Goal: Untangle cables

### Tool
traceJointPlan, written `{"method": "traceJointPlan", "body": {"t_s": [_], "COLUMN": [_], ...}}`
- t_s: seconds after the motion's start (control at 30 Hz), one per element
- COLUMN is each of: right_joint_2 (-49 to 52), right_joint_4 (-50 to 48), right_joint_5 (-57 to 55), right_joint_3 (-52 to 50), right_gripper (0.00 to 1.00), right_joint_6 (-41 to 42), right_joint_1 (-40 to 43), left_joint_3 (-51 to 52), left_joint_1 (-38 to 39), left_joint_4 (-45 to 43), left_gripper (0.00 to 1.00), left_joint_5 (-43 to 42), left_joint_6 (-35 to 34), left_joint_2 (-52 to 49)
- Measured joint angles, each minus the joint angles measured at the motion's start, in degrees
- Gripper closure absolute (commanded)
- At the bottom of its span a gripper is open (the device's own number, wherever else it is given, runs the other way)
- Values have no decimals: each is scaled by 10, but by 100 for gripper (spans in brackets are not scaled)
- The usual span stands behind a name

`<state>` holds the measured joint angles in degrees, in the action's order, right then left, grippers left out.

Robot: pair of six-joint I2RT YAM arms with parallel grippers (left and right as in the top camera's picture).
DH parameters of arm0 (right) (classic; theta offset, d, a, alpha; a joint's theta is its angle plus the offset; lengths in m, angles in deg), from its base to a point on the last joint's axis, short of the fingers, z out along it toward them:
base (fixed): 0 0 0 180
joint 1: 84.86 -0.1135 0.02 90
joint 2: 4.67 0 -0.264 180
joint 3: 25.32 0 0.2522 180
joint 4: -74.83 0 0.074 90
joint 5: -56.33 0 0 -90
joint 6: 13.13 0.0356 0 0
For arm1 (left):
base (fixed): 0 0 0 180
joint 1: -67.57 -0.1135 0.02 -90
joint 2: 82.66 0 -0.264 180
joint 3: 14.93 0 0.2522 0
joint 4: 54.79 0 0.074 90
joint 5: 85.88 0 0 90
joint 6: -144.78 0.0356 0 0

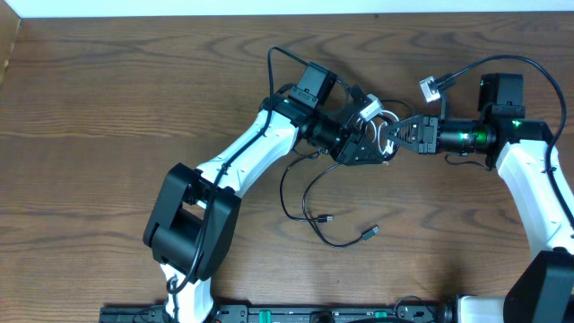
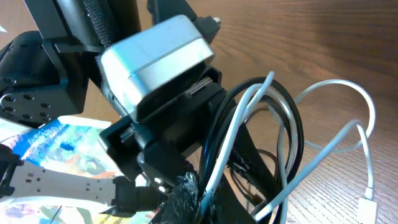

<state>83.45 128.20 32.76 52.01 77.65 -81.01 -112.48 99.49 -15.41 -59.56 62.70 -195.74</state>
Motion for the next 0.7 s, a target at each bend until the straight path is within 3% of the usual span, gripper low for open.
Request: {"method": "traceJointPlan", "body": {"t_s": [0.33,0.7], "right_joint_2": [0,0], "right_joint_4": [-1,-3], "right_joint_5": [0,7], "right_joint_3": [0,0], "right_gripper": [99,99], "right_joint_6": [0,0], "right_joint_1": [0,4], "left_joint_3": [0,0], "left_joint_1": [1,30], "left_joint_4": [-42,-54], "left_gripper": [67,67], "left_joint_5": [-50,-32], "left_joint_6": [0,0], "left_joint_2": [0,0]}}
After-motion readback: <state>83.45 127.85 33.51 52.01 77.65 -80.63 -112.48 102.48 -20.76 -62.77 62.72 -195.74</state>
